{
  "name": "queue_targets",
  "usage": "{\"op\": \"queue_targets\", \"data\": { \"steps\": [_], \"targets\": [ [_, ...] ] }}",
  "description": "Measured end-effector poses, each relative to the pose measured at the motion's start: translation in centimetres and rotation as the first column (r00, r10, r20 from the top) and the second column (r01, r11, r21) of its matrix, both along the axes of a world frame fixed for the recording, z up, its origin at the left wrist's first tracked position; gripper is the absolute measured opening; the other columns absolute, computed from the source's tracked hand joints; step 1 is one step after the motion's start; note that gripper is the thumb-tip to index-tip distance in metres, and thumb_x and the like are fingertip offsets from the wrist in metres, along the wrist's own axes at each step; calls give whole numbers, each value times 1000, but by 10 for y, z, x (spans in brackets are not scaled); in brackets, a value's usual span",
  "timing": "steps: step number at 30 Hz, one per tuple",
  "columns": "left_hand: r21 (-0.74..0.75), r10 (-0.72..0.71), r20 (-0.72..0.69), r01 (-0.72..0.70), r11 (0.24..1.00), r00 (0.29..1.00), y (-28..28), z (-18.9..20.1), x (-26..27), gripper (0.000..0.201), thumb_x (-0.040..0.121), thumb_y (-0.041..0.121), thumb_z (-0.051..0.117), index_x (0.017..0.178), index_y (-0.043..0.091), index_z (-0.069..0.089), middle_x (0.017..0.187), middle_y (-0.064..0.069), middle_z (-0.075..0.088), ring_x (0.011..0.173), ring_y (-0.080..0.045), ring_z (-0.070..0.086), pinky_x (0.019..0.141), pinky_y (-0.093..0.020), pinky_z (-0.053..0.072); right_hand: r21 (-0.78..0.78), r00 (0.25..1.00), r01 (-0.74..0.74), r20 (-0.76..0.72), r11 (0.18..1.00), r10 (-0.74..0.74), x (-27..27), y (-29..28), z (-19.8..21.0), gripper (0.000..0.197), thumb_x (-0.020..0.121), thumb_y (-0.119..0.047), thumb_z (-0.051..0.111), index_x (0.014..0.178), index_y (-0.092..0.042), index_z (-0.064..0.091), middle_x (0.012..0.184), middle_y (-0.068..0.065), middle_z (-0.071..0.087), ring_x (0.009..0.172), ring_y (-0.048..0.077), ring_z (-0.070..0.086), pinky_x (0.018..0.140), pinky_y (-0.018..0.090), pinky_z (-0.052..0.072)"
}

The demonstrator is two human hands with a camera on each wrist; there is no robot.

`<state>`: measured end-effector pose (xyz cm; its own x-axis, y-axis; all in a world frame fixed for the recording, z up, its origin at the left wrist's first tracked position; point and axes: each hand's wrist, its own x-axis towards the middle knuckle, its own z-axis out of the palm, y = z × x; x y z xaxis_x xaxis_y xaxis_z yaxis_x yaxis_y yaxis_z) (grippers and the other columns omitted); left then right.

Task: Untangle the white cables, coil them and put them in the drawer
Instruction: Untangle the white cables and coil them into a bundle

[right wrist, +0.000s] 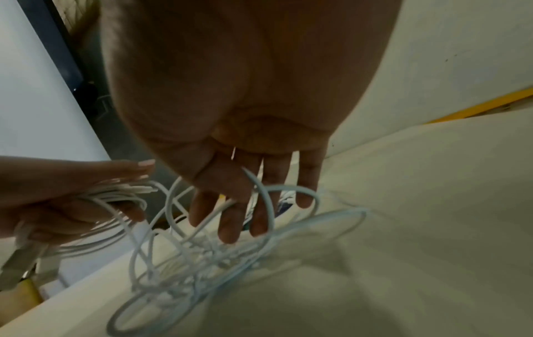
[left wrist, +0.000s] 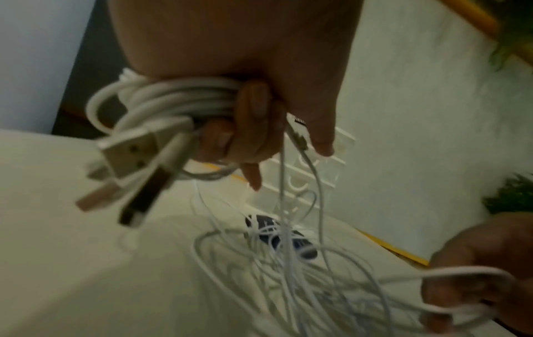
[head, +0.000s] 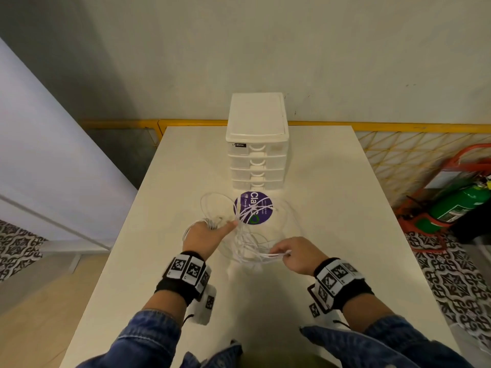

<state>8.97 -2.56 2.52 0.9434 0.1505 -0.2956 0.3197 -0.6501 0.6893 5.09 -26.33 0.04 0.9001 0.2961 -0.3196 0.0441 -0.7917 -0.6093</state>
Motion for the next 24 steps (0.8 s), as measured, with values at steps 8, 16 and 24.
{"op": "queue_targets", "data": {
  "steps": [8, 16, 24],
  "targets": [
    [304, -197, -188, 248, 920, 962, -30, -14, 12, 67, 69, 64, 70, 108, 11, 64, 106, -6, 67, 101, -24, 62, 77, -29, 43, 3, 987, -110, -121, 994, 109, -4, 12, 4, 37, 77, -3, 50, 104, -17, 71, 106, 5, 70, 98, 19, 60, 76, 21, 39],
    [134, -153, -331, 207, 969, 931, -19, -31, 15, 29, 76, 27, 66, 98, 9, 67, 95, -11, 67, 84, -26, 60, 70, -29, 48, 10, 982, -75, -175, 997, 76, -1, 15, -6, 50, 91, -56, 42, 57, -21, 53, 60, 1, 51, 63, 20, 49, 60, 30, 35],
    [-267, -11, -192, -41, 963, 981, -8, -35, 16, 21, 78, 7, 67, 60, 12, 59, 40, 8, 50, 46, -14, 44, 41, -17, 36, 97, 996, 76, -56, 992, -70, 28, 31, -13, 69, 75, -60, 63, 131, -23, 49, 113, -7, 52, 101, 11, 54, 88, 26, 42]
  ]
}}
